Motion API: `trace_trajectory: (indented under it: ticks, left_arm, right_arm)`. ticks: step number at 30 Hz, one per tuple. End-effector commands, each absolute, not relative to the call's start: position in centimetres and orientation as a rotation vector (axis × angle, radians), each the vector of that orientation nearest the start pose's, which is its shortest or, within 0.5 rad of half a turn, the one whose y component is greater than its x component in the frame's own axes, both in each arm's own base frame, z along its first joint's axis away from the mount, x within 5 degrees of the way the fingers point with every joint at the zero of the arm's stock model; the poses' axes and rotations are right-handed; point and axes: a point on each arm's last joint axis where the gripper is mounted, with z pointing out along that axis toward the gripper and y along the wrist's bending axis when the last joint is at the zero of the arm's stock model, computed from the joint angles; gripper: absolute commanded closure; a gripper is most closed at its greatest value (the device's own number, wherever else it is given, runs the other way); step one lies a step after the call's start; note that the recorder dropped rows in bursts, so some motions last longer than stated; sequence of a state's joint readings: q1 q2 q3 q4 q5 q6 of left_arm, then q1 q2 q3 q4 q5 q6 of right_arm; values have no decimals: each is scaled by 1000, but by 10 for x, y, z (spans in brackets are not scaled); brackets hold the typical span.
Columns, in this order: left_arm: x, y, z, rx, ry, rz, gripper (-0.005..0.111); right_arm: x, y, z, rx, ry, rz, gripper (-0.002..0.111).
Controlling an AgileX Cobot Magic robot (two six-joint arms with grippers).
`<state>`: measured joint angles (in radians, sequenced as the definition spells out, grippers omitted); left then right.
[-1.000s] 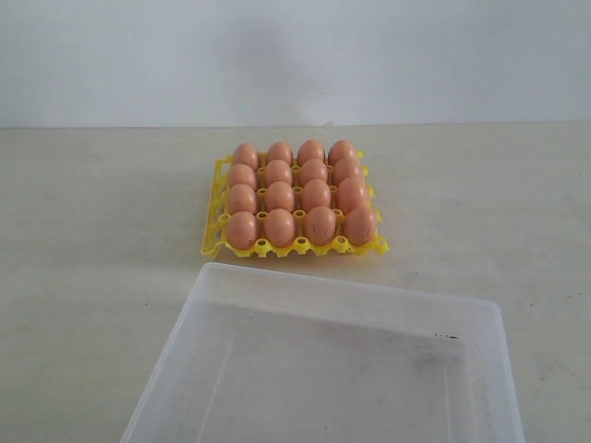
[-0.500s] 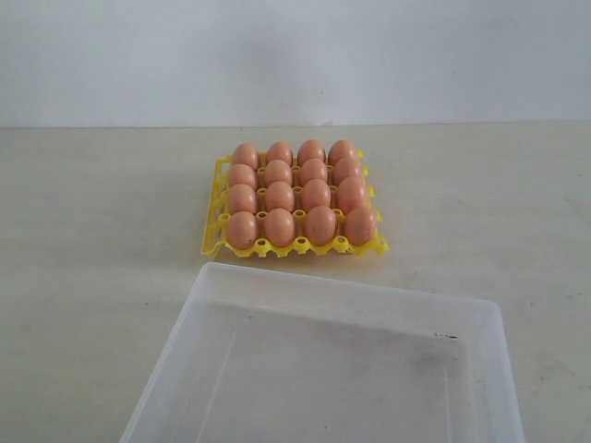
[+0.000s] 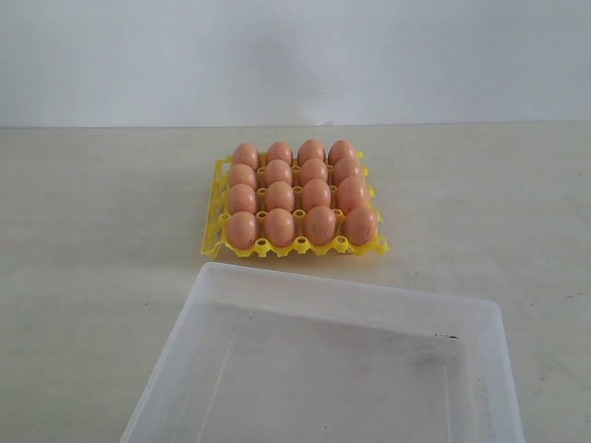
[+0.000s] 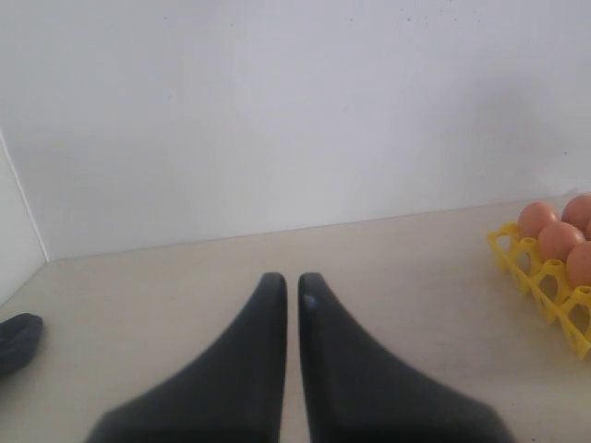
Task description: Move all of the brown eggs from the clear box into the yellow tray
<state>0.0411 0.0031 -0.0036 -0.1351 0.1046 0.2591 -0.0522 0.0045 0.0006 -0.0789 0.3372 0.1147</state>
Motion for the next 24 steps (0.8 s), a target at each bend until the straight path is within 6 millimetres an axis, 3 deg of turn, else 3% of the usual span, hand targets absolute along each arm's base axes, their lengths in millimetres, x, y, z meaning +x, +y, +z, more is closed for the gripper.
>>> trace_trajectory:
  ticks: [1, 24]
  left_arm:
    - [56, 1, 204, 81, 1584, 115, 103]
    - [56, 1, 204, 81, 1584, 115, 103]
  right_arm:
    - [54, -1, 183, 7, 1812, 18, 109]
    - [54, 1, 184, 28, 1811, 57, 109]
